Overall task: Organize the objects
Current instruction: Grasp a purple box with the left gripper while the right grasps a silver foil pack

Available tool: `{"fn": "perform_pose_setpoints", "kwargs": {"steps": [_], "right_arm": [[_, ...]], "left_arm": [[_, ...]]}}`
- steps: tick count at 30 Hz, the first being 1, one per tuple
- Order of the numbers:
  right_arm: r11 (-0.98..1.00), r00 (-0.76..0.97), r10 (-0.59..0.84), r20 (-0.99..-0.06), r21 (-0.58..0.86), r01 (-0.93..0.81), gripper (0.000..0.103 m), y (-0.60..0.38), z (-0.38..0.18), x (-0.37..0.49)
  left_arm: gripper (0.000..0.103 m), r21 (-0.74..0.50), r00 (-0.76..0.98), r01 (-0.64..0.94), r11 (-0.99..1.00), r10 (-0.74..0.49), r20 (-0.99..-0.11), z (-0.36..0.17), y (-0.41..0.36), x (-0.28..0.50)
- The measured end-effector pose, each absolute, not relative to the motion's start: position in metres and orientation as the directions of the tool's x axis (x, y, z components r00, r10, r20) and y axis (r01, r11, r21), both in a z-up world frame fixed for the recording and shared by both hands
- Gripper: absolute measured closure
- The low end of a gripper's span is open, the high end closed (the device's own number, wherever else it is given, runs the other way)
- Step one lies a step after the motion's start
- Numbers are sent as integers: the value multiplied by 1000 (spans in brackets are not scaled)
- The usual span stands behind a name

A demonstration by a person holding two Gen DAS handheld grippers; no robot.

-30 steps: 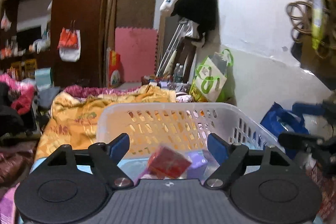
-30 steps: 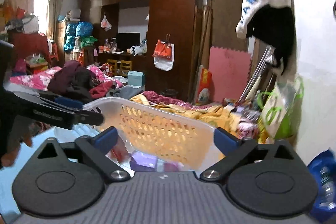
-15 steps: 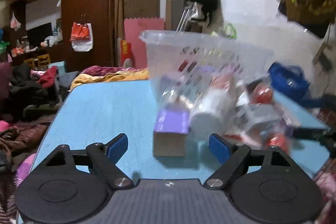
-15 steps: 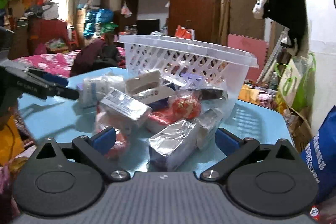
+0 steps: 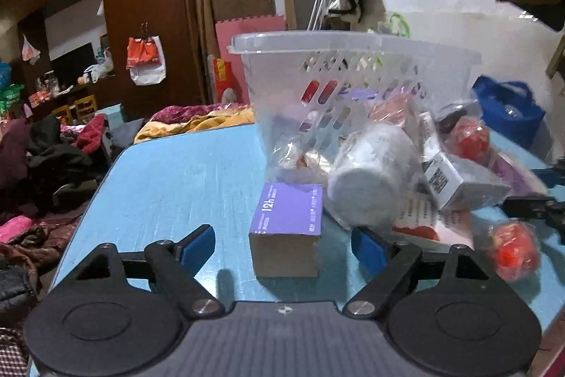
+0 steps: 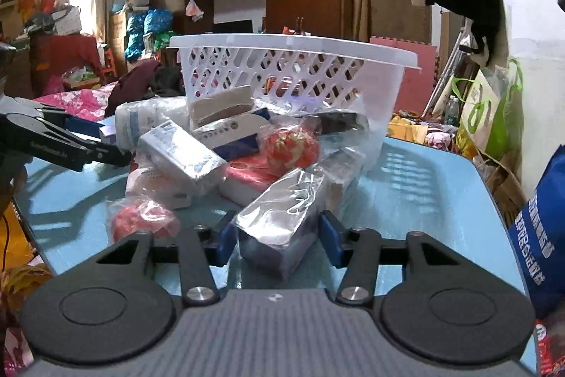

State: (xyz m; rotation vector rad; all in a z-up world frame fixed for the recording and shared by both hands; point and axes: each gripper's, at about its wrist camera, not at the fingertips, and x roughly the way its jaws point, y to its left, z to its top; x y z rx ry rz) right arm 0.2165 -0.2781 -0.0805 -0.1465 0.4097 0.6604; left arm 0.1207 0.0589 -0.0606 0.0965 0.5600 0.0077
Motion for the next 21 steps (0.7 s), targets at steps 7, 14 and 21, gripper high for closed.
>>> {"fn": "perform_pose_setpoints", "kwargs": {"steps": [7,14,21], "right_arm": [[783,721,590,-363,40,-621,52,-298,-76,204],[781,720,599,-350,60,-621,52,-301,-74,205],[801,743,579,-336,68,-594,52,-313,-72,208]], "left_arm": [[58,127,856,-11,992,75,-512,-62,51,119],[59,124,897,-38,992,88,-434,-65,53,94],[58,48,923,-66,997,79,-376,-60,68,80]]}}
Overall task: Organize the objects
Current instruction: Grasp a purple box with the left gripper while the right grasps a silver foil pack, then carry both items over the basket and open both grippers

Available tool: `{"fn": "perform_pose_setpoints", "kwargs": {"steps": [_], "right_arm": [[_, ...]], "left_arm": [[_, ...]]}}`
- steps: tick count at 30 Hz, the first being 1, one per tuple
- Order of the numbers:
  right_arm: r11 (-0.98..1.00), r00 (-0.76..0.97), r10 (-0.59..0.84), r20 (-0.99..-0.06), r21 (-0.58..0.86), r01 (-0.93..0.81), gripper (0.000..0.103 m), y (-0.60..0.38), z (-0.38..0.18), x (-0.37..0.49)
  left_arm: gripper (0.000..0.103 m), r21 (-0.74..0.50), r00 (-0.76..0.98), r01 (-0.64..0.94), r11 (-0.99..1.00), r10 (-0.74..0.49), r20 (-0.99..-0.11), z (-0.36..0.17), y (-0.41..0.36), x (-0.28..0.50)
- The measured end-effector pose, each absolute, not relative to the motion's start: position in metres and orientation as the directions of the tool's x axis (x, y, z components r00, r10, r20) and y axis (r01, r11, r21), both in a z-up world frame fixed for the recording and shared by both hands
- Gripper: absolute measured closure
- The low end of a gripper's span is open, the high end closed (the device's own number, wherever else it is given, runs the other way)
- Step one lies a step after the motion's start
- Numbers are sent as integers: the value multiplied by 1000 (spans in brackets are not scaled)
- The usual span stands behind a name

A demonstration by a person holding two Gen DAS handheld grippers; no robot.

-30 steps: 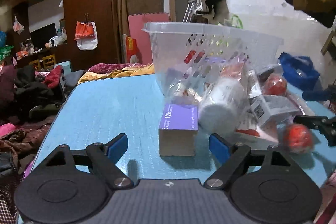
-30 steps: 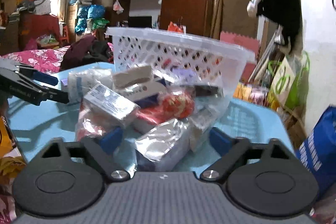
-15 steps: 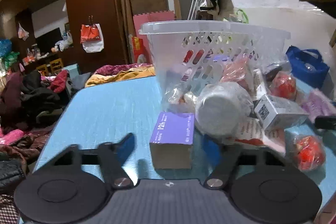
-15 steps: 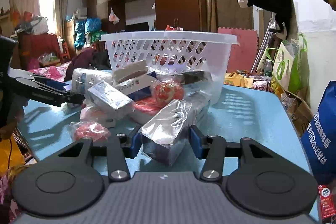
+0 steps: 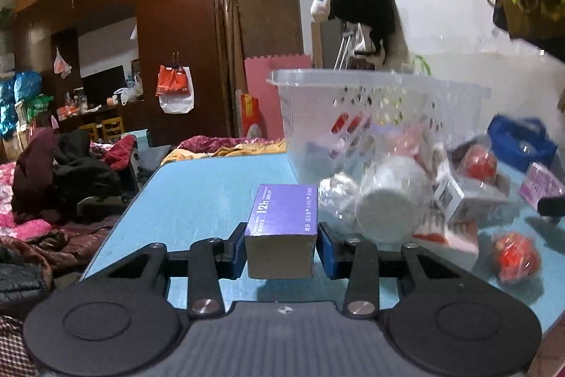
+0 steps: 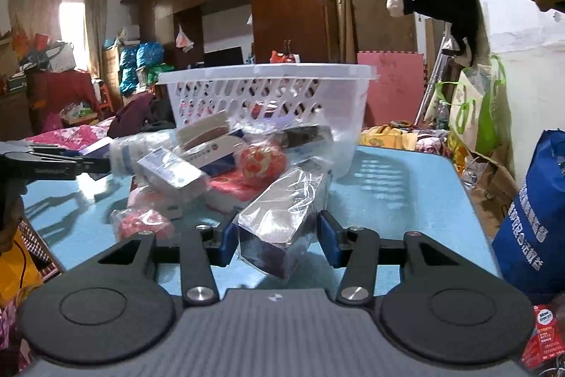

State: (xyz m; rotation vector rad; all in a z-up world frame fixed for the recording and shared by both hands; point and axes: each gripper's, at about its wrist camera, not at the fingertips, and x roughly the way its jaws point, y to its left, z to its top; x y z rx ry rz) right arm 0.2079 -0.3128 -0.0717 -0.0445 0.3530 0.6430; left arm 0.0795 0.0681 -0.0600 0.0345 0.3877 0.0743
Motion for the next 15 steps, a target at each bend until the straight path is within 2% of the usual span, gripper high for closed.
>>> {"fn": "perform_pose_setpoints", "kwargs": {"steps": [8,15], "right_arm": [[797,753,587,-298,48,-602,52,-316,-63,203],[792,750,592,-294,41,-609,53,-313,-62,202]], "left_arm": [[58,20,949,-33,999,38,-313,-53,68,70],[58,15,949,-5,1000,10,-314,-53,64,67]]}}
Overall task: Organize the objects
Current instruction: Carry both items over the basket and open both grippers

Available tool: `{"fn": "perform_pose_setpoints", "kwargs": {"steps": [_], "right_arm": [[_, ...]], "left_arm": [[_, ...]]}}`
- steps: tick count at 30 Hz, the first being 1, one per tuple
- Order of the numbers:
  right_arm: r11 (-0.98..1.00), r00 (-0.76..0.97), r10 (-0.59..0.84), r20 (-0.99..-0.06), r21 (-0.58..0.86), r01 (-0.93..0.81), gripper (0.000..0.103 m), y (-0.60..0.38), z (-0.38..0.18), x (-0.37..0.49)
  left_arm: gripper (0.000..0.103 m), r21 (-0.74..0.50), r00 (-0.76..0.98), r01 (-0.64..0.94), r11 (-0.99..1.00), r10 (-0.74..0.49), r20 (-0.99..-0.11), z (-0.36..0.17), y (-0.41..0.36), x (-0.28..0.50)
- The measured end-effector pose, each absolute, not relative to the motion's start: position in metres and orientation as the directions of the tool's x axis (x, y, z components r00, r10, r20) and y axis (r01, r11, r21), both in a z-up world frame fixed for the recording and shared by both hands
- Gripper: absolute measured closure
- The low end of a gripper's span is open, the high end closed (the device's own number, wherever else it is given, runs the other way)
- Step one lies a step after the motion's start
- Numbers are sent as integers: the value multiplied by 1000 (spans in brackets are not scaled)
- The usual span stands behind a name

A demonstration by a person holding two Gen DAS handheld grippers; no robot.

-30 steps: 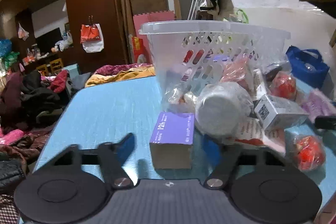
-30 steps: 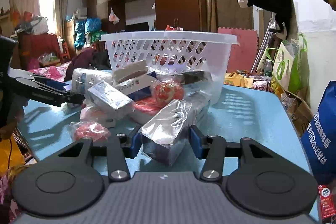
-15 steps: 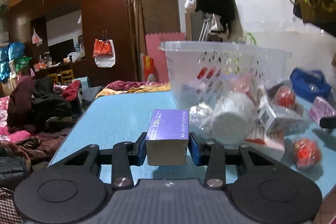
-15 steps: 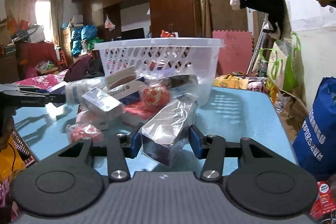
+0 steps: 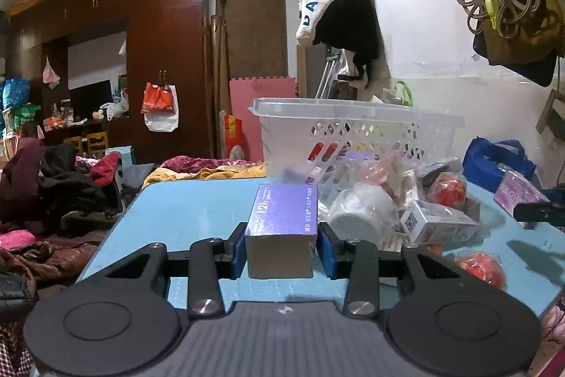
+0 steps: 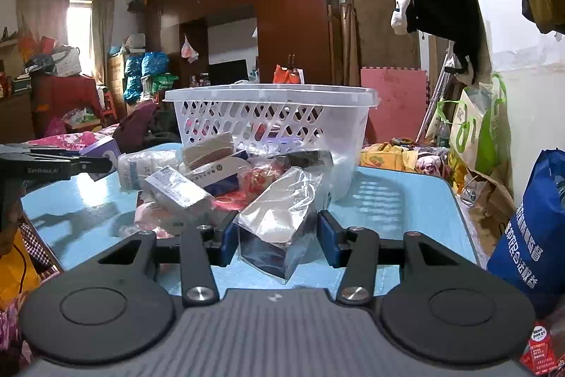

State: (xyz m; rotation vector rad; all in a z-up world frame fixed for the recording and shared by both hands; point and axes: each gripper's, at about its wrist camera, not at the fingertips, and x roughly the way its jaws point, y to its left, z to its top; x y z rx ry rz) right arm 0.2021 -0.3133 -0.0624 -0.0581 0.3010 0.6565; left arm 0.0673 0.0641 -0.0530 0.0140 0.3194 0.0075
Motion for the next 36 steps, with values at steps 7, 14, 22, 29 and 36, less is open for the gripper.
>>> {"fn": "perform_pose_setpoints", "kwargs": {"steps": [7,14,22,29,36], "right_arm": [[766,745,636,-204,50,-640,53,-317,-15,209],[747,742,642,-191,-63,-662,53,-274,61,255],[752,720,577,-386,-92,-652,52,-224,52,351],[771,749,588,-307,-68,-633,7,-244,55,332],[771,751,601,-272,-50,-635,0,-280,33,267]], "left_arm": [[58,-37,962,70,997,-77,-263,-18,60,65],[58,-55,953,130,990,-140,-270,59,38,141],[55,-194,864,82,978,-166,-475,49,37,266],[29,-129,910,64,990,-111,-400,51,42,232],[18,-22,942,123,992,-124,-312,29,33,130]]}}
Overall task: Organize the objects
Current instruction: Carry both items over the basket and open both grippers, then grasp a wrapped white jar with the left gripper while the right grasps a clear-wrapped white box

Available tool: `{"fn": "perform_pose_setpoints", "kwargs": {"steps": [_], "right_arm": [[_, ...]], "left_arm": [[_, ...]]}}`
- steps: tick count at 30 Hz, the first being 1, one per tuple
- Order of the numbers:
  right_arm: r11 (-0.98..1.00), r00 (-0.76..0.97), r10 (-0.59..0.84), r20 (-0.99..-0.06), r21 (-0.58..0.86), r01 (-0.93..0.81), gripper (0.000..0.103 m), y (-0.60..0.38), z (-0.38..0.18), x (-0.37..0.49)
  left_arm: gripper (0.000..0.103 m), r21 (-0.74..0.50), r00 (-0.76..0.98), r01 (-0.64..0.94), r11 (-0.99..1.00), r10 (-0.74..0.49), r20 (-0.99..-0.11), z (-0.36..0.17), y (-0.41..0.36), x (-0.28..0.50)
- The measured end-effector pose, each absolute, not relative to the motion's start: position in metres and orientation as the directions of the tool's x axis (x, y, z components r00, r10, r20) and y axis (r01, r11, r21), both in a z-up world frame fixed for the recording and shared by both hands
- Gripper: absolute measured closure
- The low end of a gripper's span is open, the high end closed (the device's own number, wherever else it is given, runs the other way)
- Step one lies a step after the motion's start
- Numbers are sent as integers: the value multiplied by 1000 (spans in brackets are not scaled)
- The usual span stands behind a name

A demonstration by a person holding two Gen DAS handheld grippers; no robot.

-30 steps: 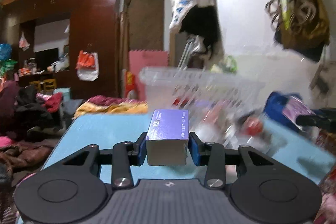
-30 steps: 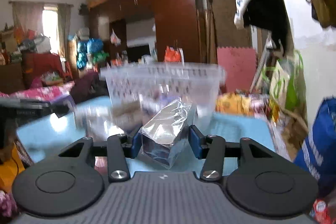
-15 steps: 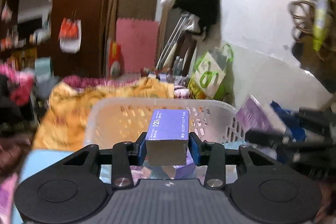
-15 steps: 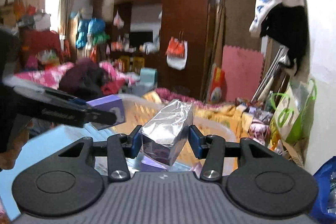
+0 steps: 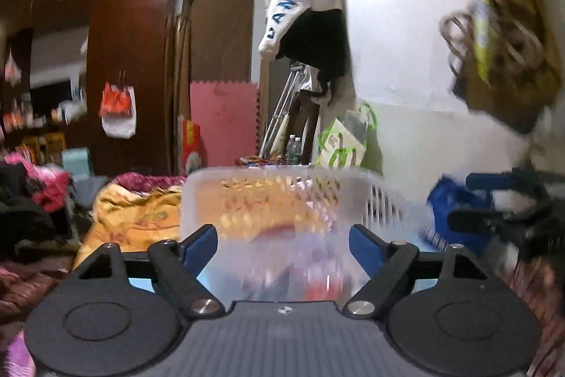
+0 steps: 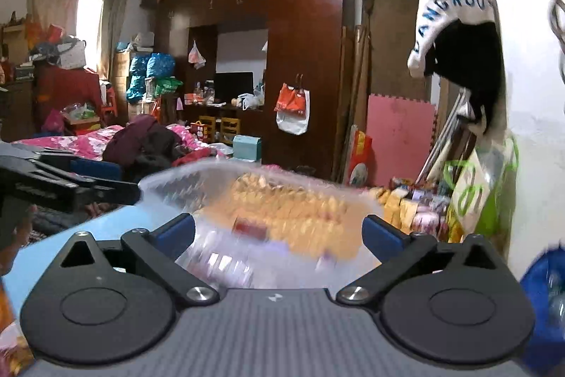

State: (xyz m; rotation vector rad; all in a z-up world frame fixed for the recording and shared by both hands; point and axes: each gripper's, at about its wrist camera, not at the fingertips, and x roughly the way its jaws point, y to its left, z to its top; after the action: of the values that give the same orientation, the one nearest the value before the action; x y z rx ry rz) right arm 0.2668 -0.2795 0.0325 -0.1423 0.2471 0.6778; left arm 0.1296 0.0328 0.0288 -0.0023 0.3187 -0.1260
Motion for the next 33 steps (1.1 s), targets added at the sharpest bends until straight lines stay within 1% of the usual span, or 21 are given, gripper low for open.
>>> {"fn": "perform_pose_setpoints", "kwargs": {"steps": [2,5,8,9,11,13,15,17,19,22,23,26,28,29,33], "right_arm": [[775,751,597,-280,-37,-630,0,-287,10,252],[802,766,574,-291,13,-597,0,-297,-27,244],[806,753,578,-316,78,-586,0,-302,-40,256],[814,756,564,-332,73,-576,0,-300,-42,261],[826,760,540,-362,54,-561,1,-294,-43,269],[819,747,540,-388,37,-573,10,-286,-41,275],[814,737,534,-414,19,-580,21,-281,-46,274],[812,724,529,-442,17,-583,26,-277,-51,276],[806,713,529,-461,10,-592,26,-274,-62,273],[812,714,514,-474,3,-583,29,-271,-67,275],[809,711,526,-466,16,-588,37,-273,-67,273],[806,706,532,-468,23,-592,44,-276,-68,270],[812,714,518,-470,8,-584,55,-277,-69,268],[825,726,496,-476,-3,-565,64,-276,-68,268],[828,727,496,-474,6,-561,65,-279,-66,265]], "left_arm": [[18,20,944,114,993,-103,-312,4,27,105],[18,47,940,108,993,-86,-330,-21,23,87],[18,104,933,122,987,-79,-351,-30,12,87],[18,122,933,117,986,-67,-353,-32,9,90],[18,117,931,104,988,-55,-361,-34,9,97],[18,83,925,111,990,-72,-374,-37,15,100],[18,64,920,113,991,-80,-385,-40,18,102],[18,71,917,106,992,-70,-392,-44,22,102],[18,85,916,101,991,-59,-396,-47,21,103],[18,98,915,102,990,-55,-400,-51,15,106],[18,102,914,102,989,-53,-403,-52,14,107],[18,112,911,99,989,-44,-409,-54,11,111],[18,110,908,99,989,-45,-416,-54,10,113],[18,109,909,101,989,-47,-415,-54,10,113],[18,103,909,104,989,-53,-414,-54,12,112]]}}
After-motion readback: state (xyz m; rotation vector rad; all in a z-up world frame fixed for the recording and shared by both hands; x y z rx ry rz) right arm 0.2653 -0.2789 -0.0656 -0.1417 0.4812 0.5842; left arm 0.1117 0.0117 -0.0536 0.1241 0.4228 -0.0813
